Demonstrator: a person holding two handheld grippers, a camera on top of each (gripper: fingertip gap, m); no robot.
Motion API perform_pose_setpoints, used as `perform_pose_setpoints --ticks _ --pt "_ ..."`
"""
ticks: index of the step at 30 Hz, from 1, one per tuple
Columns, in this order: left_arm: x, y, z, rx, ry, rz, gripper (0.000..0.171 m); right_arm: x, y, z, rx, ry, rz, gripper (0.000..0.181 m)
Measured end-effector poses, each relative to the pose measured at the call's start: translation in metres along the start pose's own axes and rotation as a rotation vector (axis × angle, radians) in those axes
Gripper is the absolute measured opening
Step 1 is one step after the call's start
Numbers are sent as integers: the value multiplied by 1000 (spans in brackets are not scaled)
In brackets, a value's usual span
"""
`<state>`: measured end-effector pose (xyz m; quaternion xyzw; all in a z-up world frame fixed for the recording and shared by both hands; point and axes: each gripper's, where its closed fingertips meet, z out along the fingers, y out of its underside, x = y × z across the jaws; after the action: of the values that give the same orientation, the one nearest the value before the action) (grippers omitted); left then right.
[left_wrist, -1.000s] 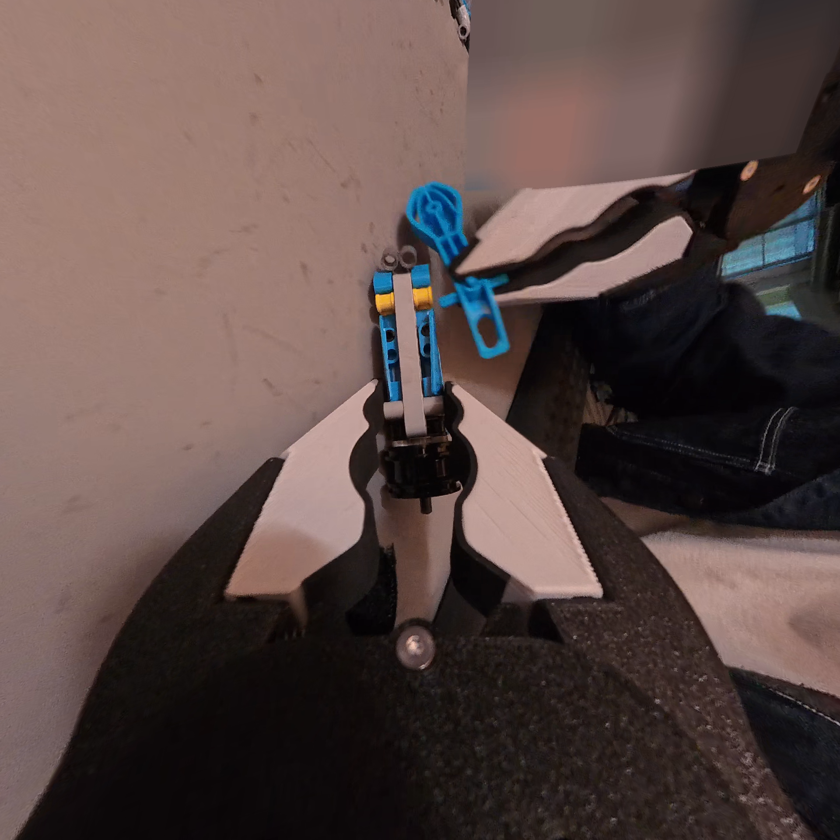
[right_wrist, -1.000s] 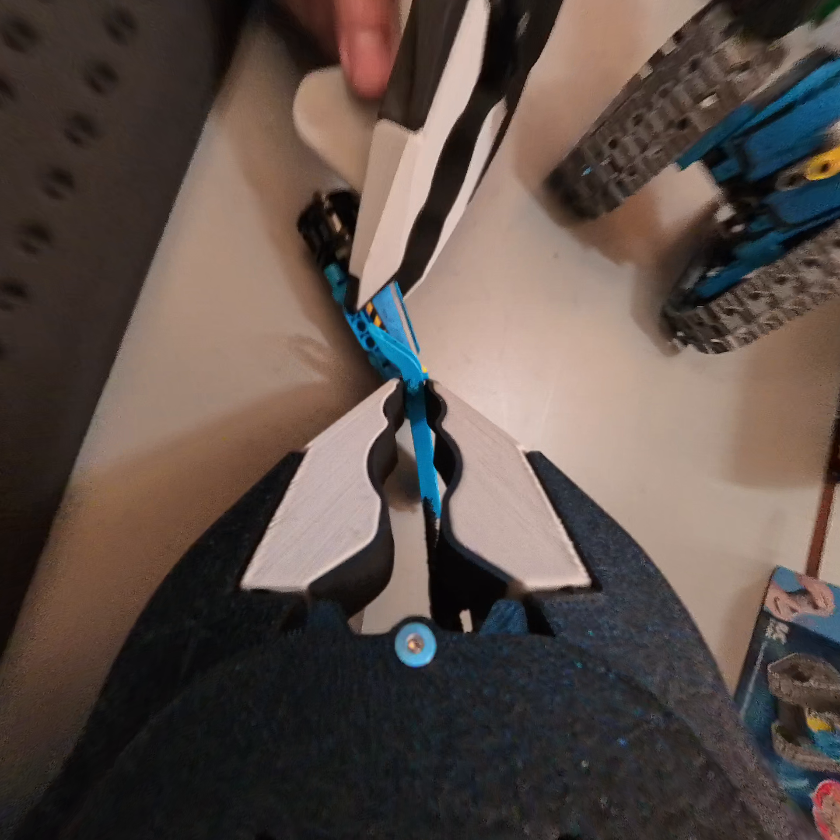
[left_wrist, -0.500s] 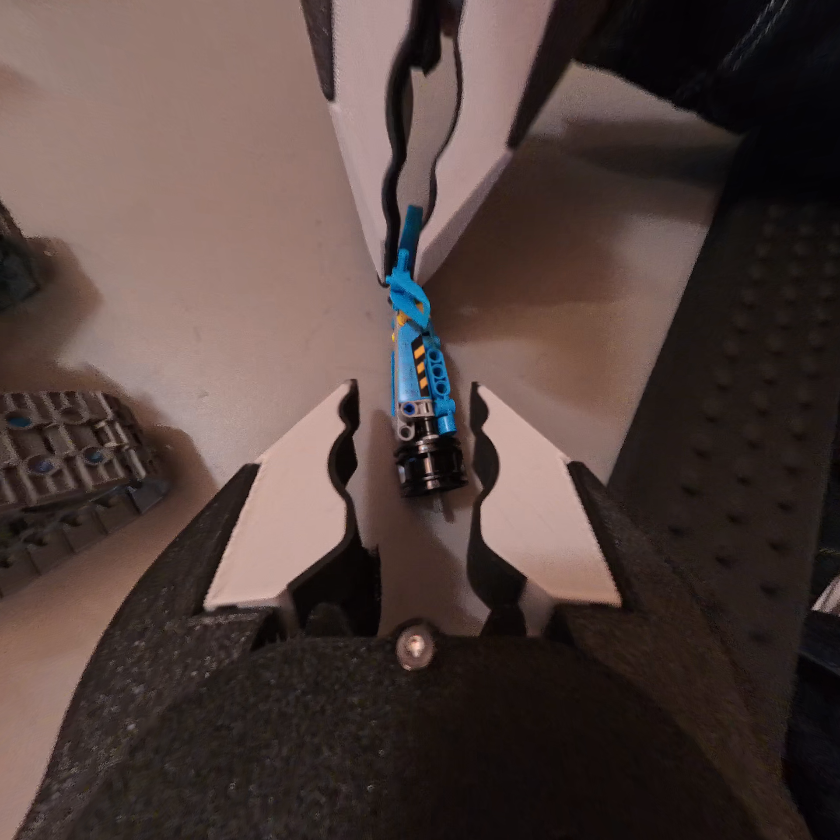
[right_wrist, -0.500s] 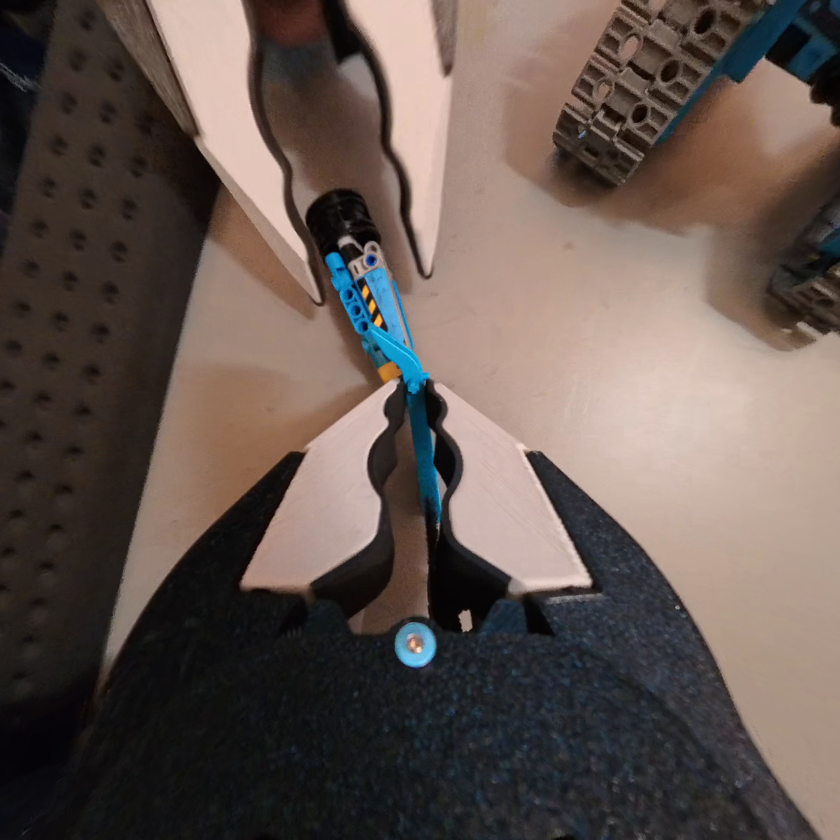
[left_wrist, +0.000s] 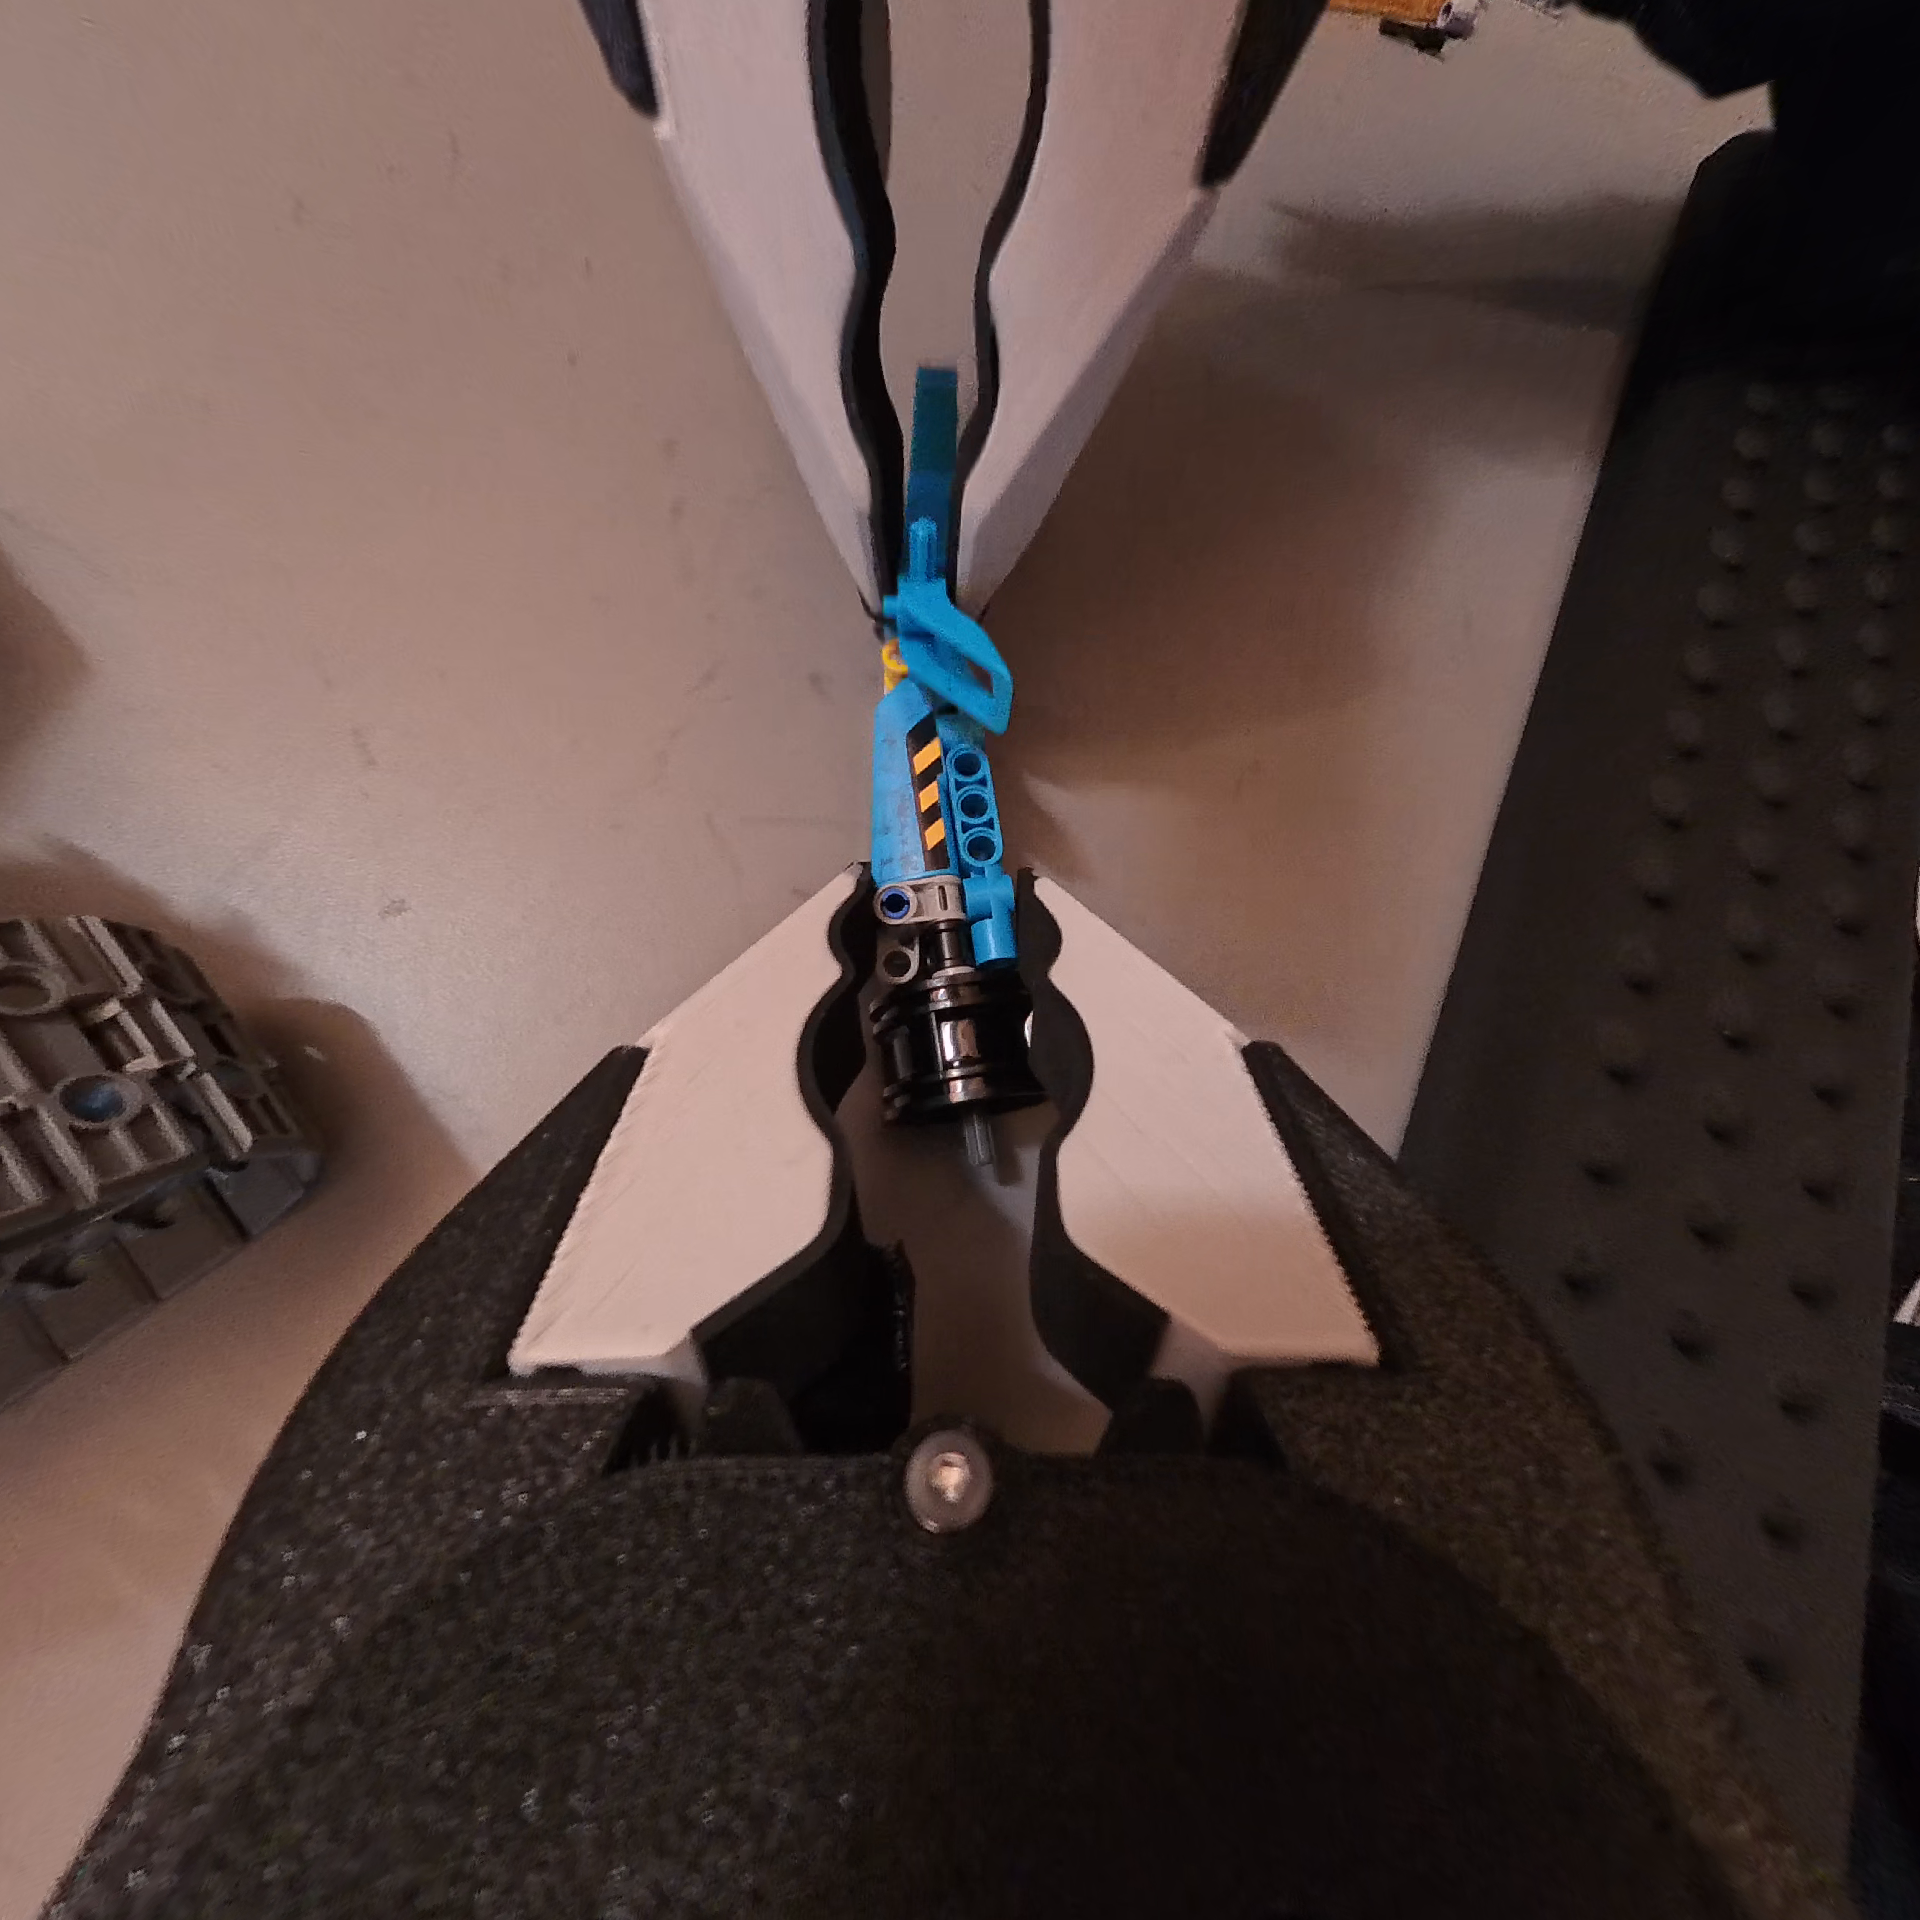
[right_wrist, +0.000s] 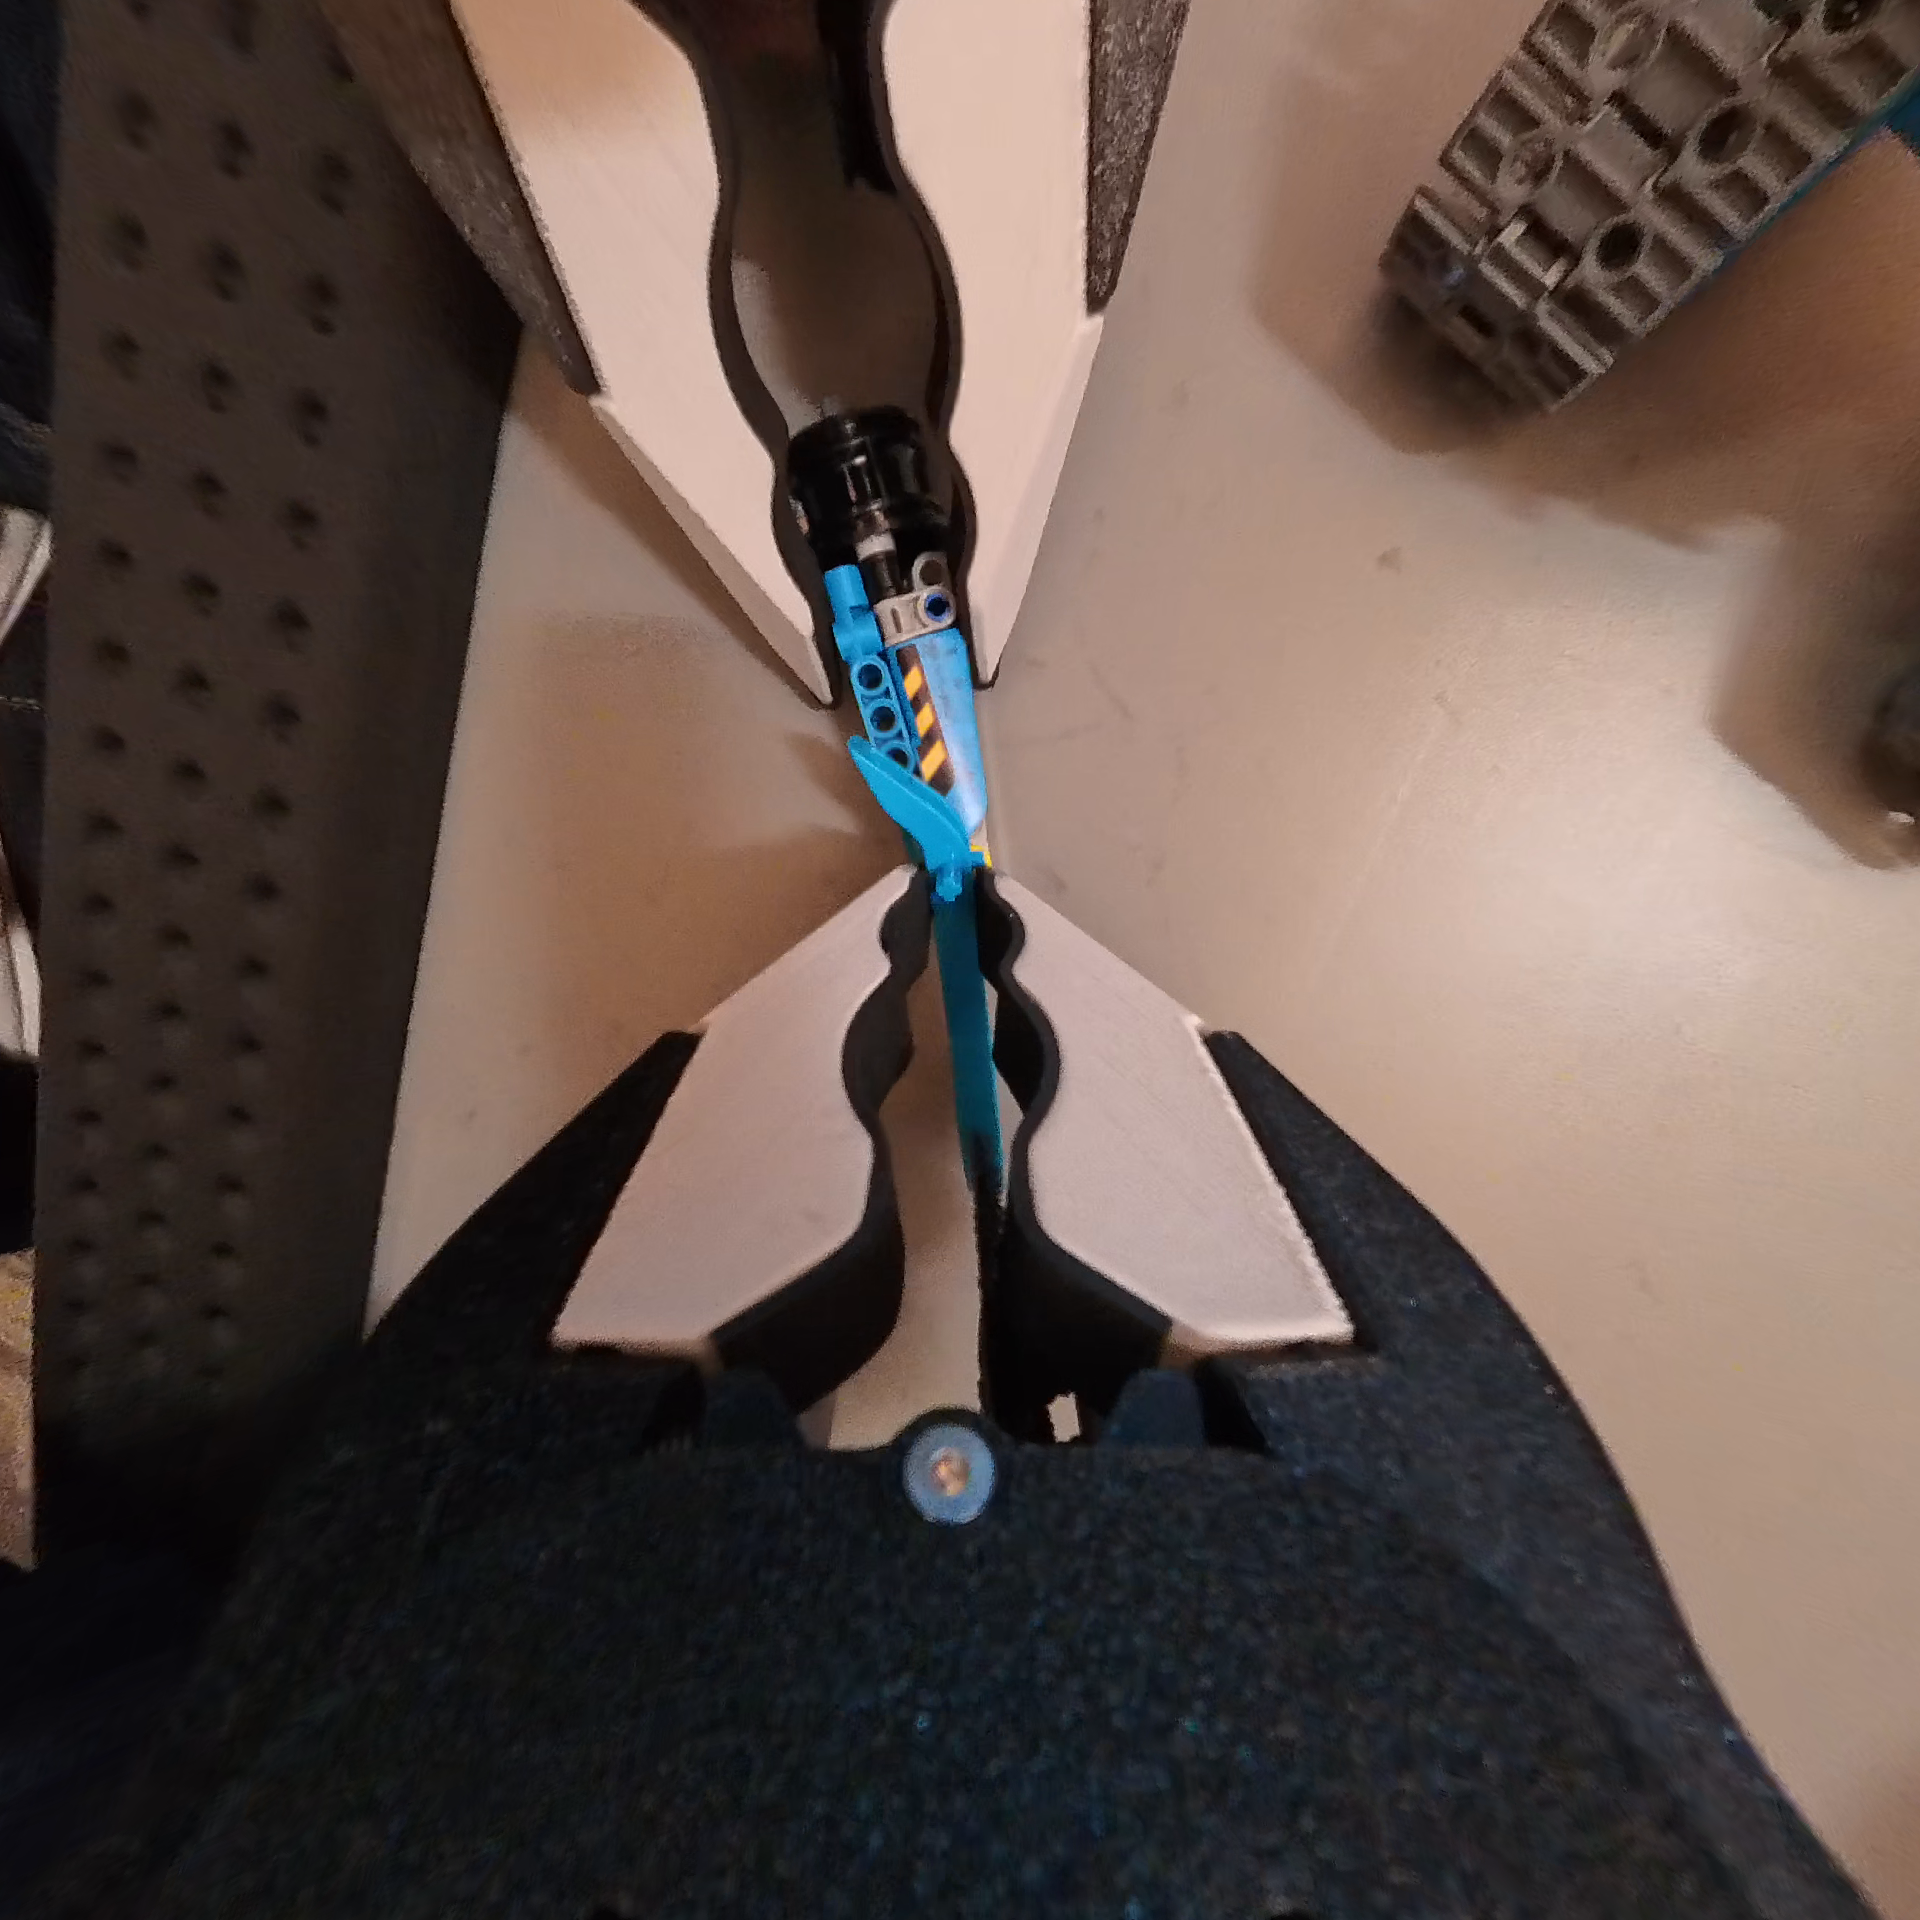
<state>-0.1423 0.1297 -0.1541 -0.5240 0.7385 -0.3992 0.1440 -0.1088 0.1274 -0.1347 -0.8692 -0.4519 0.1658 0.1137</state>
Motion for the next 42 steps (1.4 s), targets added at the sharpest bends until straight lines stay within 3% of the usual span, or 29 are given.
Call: perform_pose_setpoints --ticks 19,28,34,42 --pt "0 0 1 -2 -29 49 26 3 10 -2 -325 116 -10 5" --pt "-8 -2 -2 14 -96 56 25 3 11 -2 -310 96 -34 5" --pt "-2 -41 -19 220 -163 65 24 3 11 -1 -257 92 9 5" --pt "2 -41 0 157 -179 111 6 3 10 -1 -226 97 6 5"
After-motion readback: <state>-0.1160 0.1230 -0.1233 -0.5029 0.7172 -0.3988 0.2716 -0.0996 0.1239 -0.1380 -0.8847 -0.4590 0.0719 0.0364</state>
